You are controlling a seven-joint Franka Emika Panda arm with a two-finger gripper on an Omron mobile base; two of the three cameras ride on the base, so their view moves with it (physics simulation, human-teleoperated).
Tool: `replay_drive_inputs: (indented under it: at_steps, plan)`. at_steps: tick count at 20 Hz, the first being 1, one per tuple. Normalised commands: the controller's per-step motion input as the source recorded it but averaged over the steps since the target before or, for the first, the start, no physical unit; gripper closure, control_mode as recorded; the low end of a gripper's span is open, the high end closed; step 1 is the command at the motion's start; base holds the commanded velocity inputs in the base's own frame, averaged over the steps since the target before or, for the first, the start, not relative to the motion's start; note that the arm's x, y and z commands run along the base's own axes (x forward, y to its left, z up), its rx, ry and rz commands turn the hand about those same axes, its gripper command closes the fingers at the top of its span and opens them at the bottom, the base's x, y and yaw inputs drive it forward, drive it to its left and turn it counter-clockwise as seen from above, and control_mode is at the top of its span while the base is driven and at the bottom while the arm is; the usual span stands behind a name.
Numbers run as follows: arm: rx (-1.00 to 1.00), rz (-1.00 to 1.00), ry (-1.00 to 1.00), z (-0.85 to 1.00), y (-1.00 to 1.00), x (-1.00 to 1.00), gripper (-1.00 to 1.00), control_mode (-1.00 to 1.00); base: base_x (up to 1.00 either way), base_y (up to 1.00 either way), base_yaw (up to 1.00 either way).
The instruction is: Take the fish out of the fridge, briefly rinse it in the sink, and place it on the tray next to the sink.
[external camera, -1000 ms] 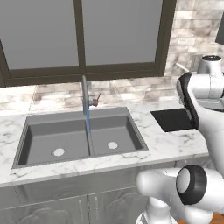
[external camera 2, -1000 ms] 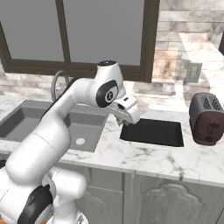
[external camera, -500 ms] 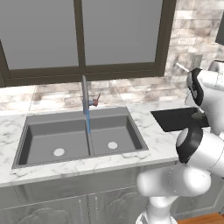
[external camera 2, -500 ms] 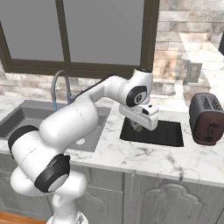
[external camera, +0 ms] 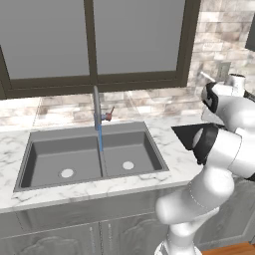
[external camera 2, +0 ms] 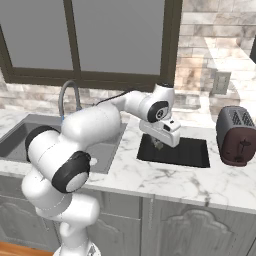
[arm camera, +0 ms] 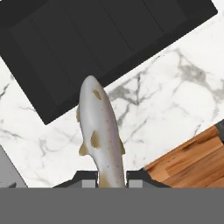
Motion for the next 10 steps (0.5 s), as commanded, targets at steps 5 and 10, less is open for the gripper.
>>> replay_drive_inputs:
  at_steps: [5, 10]
  plan:
    - [-0.03, 0.0, -0.16, -0.24, -0.03, 0.37, 1.0, -1.0, 0.0, 0.0, 0.0]
    - [-0.01, 0.0, -0.23, -0.04, 0.0, 0.07, 1.0, -1.0, 0.0, 0.0, 0.0]
